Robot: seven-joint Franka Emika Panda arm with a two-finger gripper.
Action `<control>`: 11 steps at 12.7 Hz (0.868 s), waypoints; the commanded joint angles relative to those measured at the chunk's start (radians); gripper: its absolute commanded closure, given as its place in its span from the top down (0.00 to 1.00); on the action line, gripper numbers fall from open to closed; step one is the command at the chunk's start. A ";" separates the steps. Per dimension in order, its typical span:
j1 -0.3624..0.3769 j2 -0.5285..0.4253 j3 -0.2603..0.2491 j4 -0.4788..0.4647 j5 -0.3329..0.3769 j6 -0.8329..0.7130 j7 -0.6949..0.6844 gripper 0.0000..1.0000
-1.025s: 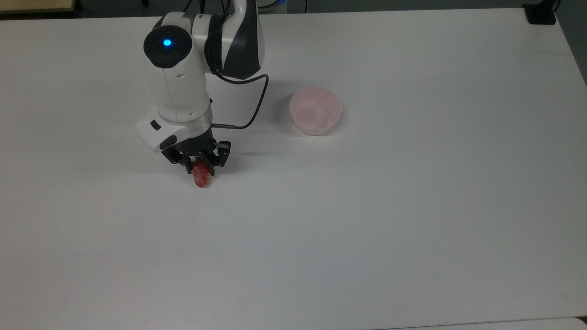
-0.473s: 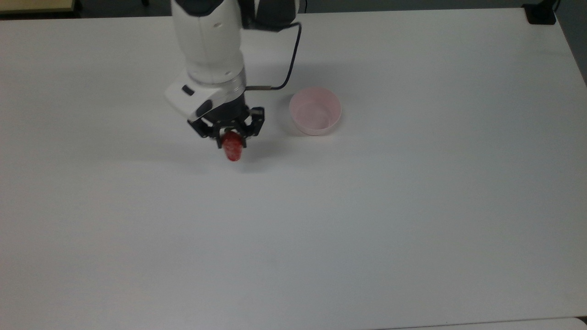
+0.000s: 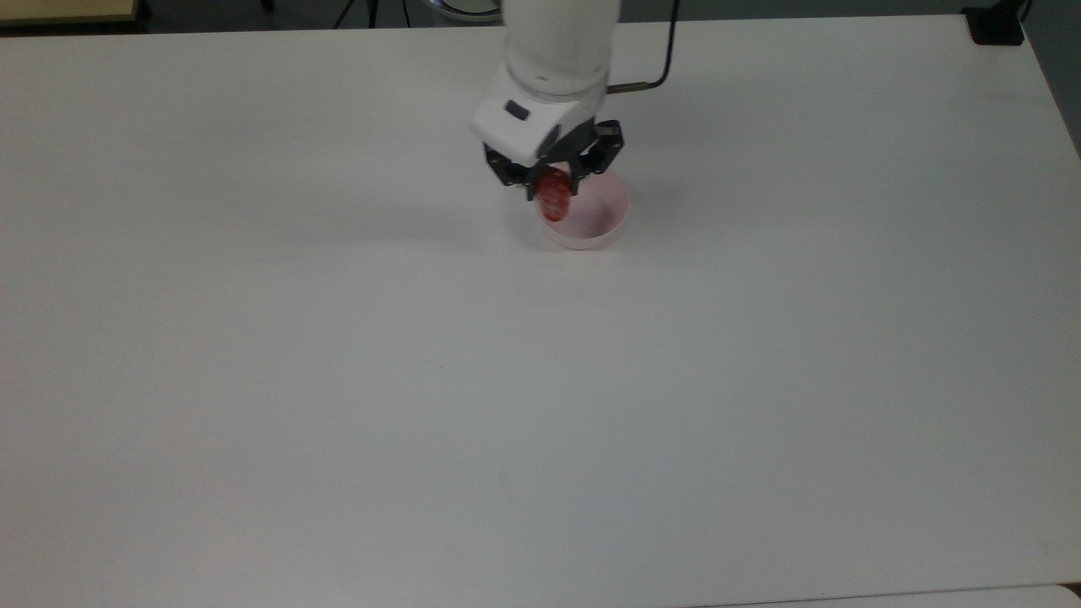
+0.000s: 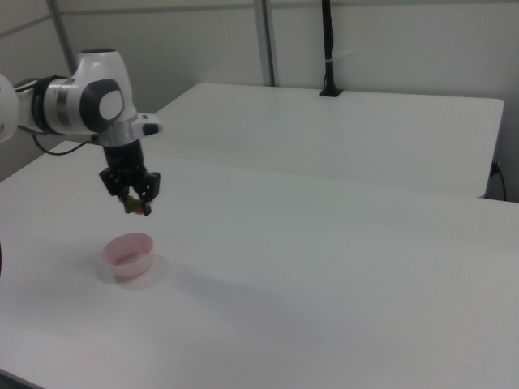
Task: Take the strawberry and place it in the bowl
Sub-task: 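Lower the strawberry into the pink bowl and open the gripper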
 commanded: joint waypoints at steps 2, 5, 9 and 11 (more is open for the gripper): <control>0.083 -0.010 -0.006 -0.079 -0.012 -0.002 0.060 0.49; 0.084 0.042 -0.006 -0.076 -0.012 0.007 0.060 0.67; 0.073 0.036 -0.006 -0.056 -0.010 -0.010 0.061 1.00; 0.048 -0.025 -0.008 -0.015 -0.005 -0.095 0.070 1.00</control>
